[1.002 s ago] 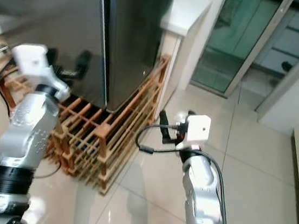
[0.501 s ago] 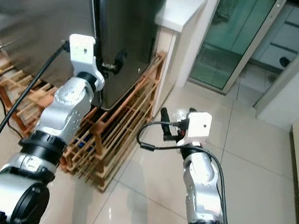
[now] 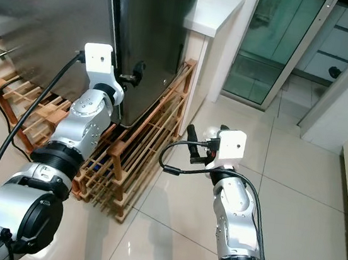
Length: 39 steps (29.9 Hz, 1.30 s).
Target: Restocking fridge
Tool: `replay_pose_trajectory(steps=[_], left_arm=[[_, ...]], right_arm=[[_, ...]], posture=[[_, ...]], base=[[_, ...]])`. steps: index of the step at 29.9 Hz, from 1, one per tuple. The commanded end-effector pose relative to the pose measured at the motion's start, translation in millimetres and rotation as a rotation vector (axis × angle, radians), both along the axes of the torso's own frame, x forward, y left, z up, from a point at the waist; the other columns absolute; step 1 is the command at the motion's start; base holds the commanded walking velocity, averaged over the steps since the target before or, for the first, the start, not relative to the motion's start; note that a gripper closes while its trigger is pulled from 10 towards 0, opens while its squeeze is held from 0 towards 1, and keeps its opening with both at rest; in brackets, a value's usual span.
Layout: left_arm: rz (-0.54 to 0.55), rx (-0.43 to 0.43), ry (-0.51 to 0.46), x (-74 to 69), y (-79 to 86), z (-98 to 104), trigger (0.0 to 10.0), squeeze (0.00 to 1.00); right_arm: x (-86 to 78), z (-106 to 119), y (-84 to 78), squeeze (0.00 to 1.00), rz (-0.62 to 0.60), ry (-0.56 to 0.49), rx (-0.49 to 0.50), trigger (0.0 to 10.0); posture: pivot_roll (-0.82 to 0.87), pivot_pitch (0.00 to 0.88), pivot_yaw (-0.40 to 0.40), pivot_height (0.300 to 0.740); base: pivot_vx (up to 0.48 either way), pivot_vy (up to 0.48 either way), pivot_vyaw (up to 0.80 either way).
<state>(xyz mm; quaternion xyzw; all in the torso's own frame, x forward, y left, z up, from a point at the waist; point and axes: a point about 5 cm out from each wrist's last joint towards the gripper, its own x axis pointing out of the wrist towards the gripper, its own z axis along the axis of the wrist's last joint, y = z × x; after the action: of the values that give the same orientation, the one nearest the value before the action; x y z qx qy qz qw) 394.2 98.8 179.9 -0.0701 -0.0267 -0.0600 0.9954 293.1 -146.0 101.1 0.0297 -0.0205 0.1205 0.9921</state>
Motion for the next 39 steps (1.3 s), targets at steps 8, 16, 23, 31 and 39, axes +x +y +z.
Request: replay_pose_trajectory(steps=[8,16,23,31,39], left_arm=[[-0.059,-0.016,-0.078,11.2,-25.8,35,10.0,0.00],[-0.273,-0.078,-0.155,6.1,-68.4,57,10.0,0.00],[-0.754,-0.152,-0.210,-25.6,-133.5,56,10.0,0.00],[-1.267,-0.330,-0.327,-78.3,-189.8,73,10.0,0.00],[-1.019,-0.215,-0.340,-49.9,-140.6,56,10.0,0.00]], right_arm=[[0.7,1,-1.9,0.00,0.000,-0.005,-0.008,10.0],[-0.5,2,-4.5,0.00,-0.004,-0.008,-0.013,10.0],[-13.1,-6,4.2,0.00,0.045,0.030,-0.003,10.0],[-25.9,-16,4.1,0.00,0.044,0.068,0.005,10.0],[-22.7,-10,0.5,0.00,0.007,0.054,0.001,10.0]], posture=[[-0.11,0.000,-0.009,0.740],[-0.13,0.000,-0.005,0.740],[-0.14,0.000,-0.003,0.740],[-0.18,0.000,0.020,0.740],[-0.17,0.000,0.024,0.740]], base=[[0.000,0.000,0.00],[0.000,0.000,0.00],[0.000,0.000,0.00],[0.000,0.000,0.00],[0.000,0.000,0.00]])
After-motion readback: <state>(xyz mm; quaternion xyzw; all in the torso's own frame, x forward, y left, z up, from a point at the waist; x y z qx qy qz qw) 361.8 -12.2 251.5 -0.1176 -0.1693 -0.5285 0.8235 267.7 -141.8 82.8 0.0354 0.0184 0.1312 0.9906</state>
